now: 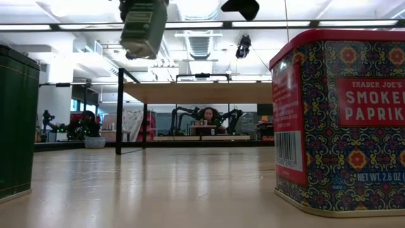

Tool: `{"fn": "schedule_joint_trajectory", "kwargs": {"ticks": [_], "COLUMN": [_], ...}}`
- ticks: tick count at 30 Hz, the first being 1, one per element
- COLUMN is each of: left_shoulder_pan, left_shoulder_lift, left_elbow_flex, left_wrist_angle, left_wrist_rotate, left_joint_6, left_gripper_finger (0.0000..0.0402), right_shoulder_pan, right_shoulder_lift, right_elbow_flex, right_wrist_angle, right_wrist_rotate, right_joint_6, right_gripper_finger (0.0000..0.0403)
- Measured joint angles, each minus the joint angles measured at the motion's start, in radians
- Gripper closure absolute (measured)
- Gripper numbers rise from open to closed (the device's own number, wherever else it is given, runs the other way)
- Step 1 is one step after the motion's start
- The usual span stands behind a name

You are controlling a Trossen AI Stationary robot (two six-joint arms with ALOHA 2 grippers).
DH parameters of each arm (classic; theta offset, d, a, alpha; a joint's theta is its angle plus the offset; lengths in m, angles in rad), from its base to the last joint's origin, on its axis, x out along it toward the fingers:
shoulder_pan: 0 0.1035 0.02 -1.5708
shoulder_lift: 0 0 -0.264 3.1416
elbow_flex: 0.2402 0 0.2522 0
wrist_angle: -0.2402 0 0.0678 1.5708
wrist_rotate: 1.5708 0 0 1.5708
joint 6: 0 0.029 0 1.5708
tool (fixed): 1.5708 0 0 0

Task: Shelf spices
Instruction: Remove the green seasoning bottle from the shelf

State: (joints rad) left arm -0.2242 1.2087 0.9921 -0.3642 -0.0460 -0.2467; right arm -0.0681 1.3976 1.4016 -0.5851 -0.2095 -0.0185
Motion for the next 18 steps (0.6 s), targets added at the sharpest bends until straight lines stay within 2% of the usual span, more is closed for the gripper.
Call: {"fn": "schedule_joint_trajectory", "kwargs": {"ticks": [7,11,18], "left_shoulder_pan": [-0.149,-0.224,-0.320], "left_shoulder_lift": [0.000,0.000,0.000], "left_elbow_flex": [-0.140,-0.206,-0.259], "left_wrist_angle": [0.115,0.196,0.224], "left_wrist_rotate": [-0.161,-0.238,-0.338], "left_joint_6": [-0.176,-0.250,-0.350], "left_gripper_finger": [0.0214,0.0214,0.0214], "right_shoulder_pan": [0.098,0.132,0.186], "right_shoulder_lift": [-0.035,-0.037,-0.037], "right_elbow_flex": [-0.191,-0.226,-0.237], "right_wrist_angle": [0.213,0.231,0.281], "right_wrist_rotate": [0.111,0.217,0.239], "right_joint_6": [0.074,0.096,0.142], "right_gripper_finger": [0.0199,0.0199,0.0199]}}
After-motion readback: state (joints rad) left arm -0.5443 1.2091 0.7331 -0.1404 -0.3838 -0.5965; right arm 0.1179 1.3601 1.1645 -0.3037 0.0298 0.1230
